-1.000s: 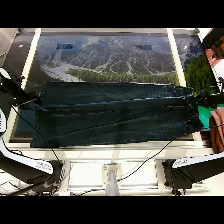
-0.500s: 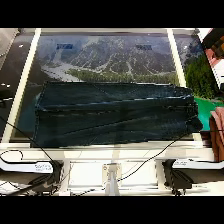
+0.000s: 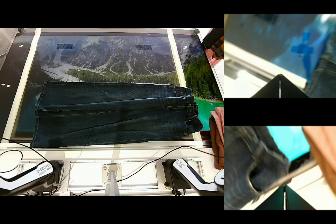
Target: Fold the clothes and pants, and hang the long-sleeved shirts on hangers.
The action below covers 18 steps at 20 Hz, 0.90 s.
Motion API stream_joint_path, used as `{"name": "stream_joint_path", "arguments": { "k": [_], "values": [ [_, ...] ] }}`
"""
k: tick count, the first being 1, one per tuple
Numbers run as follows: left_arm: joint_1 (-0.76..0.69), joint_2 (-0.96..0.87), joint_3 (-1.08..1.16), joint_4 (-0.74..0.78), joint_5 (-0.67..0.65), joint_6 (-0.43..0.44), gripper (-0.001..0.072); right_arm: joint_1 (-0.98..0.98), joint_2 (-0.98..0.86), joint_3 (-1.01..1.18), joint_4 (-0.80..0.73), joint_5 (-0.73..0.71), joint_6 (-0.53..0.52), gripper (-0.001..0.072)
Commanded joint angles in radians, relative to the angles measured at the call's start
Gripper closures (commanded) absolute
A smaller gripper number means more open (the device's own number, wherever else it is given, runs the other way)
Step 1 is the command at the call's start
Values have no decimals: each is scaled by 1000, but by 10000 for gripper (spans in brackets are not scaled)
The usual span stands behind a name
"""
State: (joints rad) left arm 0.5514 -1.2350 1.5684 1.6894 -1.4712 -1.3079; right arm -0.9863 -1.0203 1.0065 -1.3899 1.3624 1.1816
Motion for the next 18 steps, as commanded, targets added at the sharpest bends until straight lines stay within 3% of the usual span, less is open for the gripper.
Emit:
{"name": "stream_joint_path", "arguments": {
  "k": [1, 2, 3, 4, 8, 10, 11, 13, 18],
  "values": [
    [11, 36, -35, -202, 9, 30, 678, -48, 64, -313, -1, -89, -24, 667],
    [11, 36, -56, -257, 8, 30, 678, -48, 64, -380, 8, -121, -23, 649],
    [11, 36, -79, -308, 4, 30, 678, -48, 64, -427, 18, -148, -13, 540],
    [11, 36, -100, -350, -7, 30, 678, -48, 64, -459, 28, -173, 12, 382],
    [11, 36, -158, -412, -50, 30, 678, -49, 59, -457, 112, -238, 35, 387],
    [11, 36, -166, -412, -55, 30, 677, -65, 40, -420, 136, -252, 40, 525],
    [11, 36, -166, -412, -55, 30, 677, -93, 28, -395, 162, -252, 40, 527],
    [11, 36, -166, -412, -55, 31, 677, -186, -3, -343, 251, -241, 34, 604],
    [11, 36, -166, -412, -55, 31, 677, -426, -129, -367, 433, -100, -215, 599]
  ]
}}
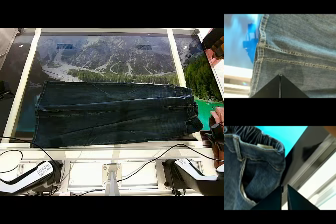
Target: Fold the clothes and pants, and hang the long-sleeved shirts on hangers.
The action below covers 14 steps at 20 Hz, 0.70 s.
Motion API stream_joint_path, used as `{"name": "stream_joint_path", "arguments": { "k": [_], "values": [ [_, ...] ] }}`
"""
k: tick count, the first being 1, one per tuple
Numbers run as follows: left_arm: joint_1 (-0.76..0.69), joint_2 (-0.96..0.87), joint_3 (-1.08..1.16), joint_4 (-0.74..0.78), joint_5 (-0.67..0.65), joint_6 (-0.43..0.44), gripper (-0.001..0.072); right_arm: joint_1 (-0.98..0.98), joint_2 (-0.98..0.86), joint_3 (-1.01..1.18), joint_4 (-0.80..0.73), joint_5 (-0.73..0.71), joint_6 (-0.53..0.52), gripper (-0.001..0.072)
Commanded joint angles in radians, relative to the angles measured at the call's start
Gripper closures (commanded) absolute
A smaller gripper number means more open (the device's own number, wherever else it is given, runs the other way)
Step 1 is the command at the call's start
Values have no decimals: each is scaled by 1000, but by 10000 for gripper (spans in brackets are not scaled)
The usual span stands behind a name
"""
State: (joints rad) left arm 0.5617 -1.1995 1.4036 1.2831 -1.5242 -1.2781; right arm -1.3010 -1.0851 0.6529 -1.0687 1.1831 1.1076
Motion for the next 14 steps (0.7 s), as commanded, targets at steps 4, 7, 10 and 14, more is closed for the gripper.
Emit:
{"name": "stream_joint_path", "arguments": {
  "k": [4, 7, 10, 14],
  "values": [
    [0, 0, -1, -6, -3, 0, 677, -156, -112, -129, 348, 5, -266, 370],
    [0, 0, -1, -6, -4, 0, 678, -156, -136, -134, 339, -59, -271, 361],
    [1, 0, -1, -13, -6, 0, 677, -156, -162, -134, 331, -97, -272, 302],
    [0, 0, -1, -13, -6, 0, 677, -151, -235, -134, 343, -105, -276, 296]
  ]
}}
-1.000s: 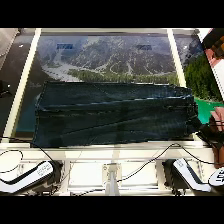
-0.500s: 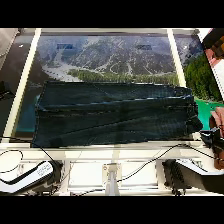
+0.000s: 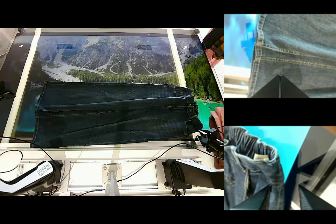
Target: Fold the clothes and pants, and hang the long-sleeved shirts on hangers.
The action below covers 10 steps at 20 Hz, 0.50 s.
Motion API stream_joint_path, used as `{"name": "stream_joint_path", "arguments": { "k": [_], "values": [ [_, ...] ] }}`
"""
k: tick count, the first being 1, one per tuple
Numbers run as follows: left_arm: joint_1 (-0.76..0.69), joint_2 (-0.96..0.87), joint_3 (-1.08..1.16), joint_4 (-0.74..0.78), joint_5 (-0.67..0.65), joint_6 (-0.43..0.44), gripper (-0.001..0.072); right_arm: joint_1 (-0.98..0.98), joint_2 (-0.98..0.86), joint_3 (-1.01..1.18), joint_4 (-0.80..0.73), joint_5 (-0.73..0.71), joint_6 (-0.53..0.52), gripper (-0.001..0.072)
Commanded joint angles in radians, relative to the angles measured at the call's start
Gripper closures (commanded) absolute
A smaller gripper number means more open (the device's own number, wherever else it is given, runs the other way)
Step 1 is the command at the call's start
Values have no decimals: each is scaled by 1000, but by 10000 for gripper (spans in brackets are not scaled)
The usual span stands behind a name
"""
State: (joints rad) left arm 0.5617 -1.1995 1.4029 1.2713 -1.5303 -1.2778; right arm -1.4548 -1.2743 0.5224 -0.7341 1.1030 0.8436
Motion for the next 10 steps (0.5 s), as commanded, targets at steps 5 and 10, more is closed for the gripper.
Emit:
{"name": "stream_joint_path", "arguments": {
  "k": [5, 10],
  "values": [
    [0, 0, 0, -2, -4, -4, 677, 102, -94, -3, 99, -87, -78, 297],
    [0, -3, -1, -77, -8, -4, 606, 167, -94, -3, 151, -177, -102, 463]
  ]
}}
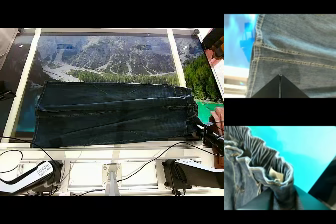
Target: Fold the clothes and pants, and hang the long-sleeved shirts on hangers.
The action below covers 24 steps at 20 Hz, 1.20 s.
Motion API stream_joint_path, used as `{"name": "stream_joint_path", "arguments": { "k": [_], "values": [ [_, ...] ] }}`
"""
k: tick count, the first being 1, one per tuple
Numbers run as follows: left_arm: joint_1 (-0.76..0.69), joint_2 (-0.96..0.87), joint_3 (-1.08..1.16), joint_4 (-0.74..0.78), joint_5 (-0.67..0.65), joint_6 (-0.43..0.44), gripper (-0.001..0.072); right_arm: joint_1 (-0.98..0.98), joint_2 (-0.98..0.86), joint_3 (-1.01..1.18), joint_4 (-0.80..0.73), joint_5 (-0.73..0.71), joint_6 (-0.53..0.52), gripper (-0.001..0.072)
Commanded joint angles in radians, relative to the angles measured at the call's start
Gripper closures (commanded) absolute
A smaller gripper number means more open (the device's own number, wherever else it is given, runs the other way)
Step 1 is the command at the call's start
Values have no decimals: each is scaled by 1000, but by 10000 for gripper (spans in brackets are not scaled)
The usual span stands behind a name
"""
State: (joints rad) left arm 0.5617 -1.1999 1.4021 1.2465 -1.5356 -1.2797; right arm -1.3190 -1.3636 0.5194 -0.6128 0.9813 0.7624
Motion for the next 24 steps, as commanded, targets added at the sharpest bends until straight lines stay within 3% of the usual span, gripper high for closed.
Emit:
{"name": "stream_joint_path", "arguments": {
  "k": [1, 2, 3, 5, 7, 12, 16, 20, 24],
  "values": [
    [0, -6, -1, -91, -2, -2, 368, 31, -5, 0, 31, -52, -20, 585],
    [0, -11, -3, -113, -2, -3, 184, 31, -5, 0, 29, -50, -20, 656],
    [0, -13, -11, -114, -2, -23, 168, 31, -5, 0, 30, -49, -20, 665],
    [4, -7, -46, -86, 3, -81, 189, 31, -5, 0, 30, -38, -19, 665],
    [8, 28, -116, -60, 35, -93, 296, 31, -5, 0, 30, -11, -21, 665],
    [10, 160, -512, 85, 106, -189, 282, 31, -5, 0, 32, -32, -21, 666],
    [64, 327, -785, 180, 269, -327, 281, 31, -5, 0, 32, -20, -20, 666],
    [254, 416, -854, 179, 222, -331, 275, 31, -5, 0, 32, -20, -20, 665],
    [458, 414, -862, 145, 171, -253, 274, 31, -5, 0, 32, -20, -20, 665]
  ]
}}
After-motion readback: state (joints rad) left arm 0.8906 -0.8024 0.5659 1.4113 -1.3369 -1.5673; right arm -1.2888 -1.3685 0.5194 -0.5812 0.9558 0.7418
